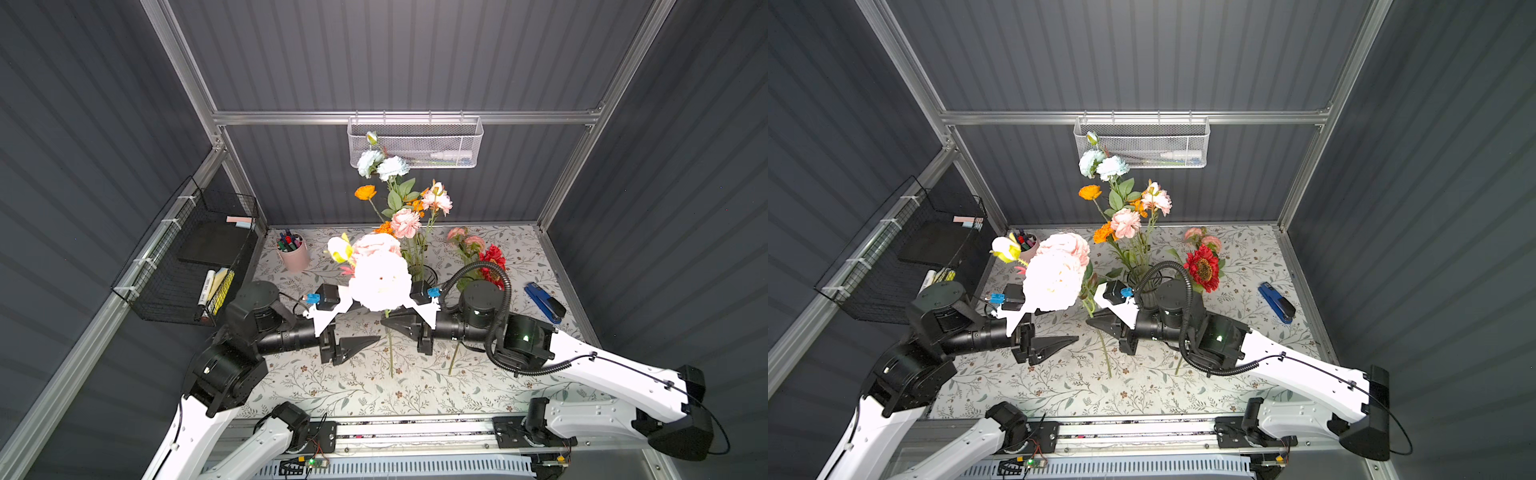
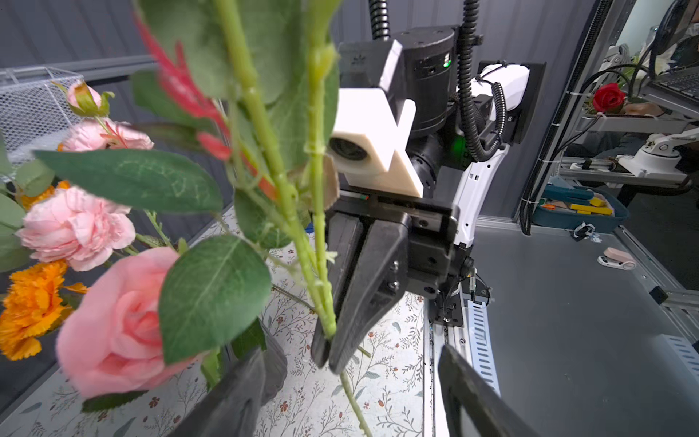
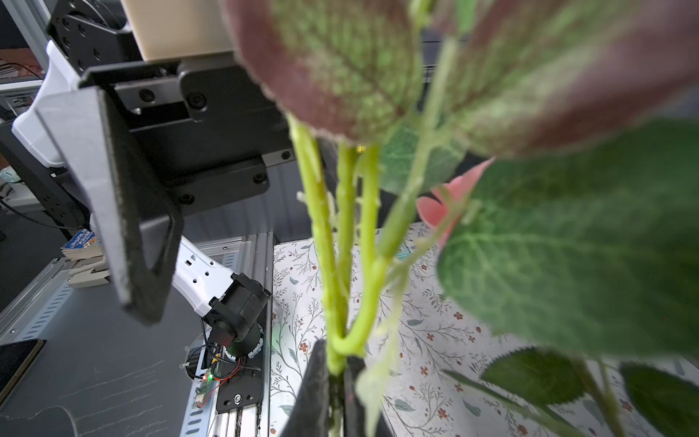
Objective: Pick out pink flowers from the vase
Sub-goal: Place the flower at the center of the board.
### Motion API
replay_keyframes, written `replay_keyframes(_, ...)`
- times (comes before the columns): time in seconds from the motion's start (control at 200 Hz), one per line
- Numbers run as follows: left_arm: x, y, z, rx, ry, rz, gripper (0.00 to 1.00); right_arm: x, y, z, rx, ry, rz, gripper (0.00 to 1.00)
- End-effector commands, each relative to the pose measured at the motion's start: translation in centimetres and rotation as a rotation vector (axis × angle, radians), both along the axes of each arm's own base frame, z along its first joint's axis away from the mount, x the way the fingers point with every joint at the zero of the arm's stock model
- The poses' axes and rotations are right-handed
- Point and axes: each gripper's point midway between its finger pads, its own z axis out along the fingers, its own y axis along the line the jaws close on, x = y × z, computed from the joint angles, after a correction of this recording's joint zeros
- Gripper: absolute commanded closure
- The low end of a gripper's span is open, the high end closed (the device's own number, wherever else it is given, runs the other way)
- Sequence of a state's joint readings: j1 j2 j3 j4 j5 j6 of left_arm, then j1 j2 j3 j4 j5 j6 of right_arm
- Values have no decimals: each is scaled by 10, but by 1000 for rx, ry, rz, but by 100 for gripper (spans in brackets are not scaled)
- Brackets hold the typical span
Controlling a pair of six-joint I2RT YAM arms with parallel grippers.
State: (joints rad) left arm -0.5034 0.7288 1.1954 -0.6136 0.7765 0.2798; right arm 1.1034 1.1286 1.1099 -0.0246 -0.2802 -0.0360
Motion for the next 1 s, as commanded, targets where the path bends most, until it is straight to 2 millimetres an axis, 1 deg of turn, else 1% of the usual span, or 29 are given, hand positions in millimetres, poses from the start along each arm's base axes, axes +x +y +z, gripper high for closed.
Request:
replay_keyframes(0.0,-1,4,2,30,-37,20,25,-1,-18,22,35,-55,-49,100)
replay_keyframes(0.07,6,6,0,44,-37,57,24,4,-31,26,25,-57,-102,100)
replay_keyframes(0.14,11,7,-2,54,-36,83,24,9,-48,28,8,-64,-176,100)
replay_keyframes(0.245,19,10,-5,67,-41,123,25,21,-79,27,-24,-84,-310,100)
replay_keyframes(0.31,28,15,-7,69,-55,185,25,27,-98,29,-41,-92,-384,100)
replay_keyframes(0.46,45,26,-13,97,-46,305,25,31,-144,42,-46,-74,-522,100)
replay_keyframes(0.47,47,27,-14,100,-44,316,25,32,-150,39,-61,-69,-539,100)
replay_keyframes(0.555,57,34,-19,108,-34,390,25,38,-179,34,-93,-51,-654,100)
replay_keyframes(0.615,60,36,-21,97,-31,411,24,43,-201,28,-106,-43,-751,100)
replay_keyframes(0.645,64,39,-23,99,-31,441,24,46,-210,25,-110,-39,-795,100)
replay_keyframes(0.695,67,38,-27,97,-23,443,24,51,-223,20,-112,-28,-856,100)
replay_keyframes(0.835,76,30,-32,72,-2,435,24,64,-246,8,-128,26,-972,100)
replay_keyframes(0.88,74,23,-32,54,7,398,24,68,-252,4,-136,54,-994,100)
replay_keyframes(0.925,77,20,-36,46,18,393,25,72,-256,0,-140,85,-1010,100)
replay_keyframes(0.996,82,17,-44,47,34,392,25,81,-266,-11,-156,142,-1055,100)
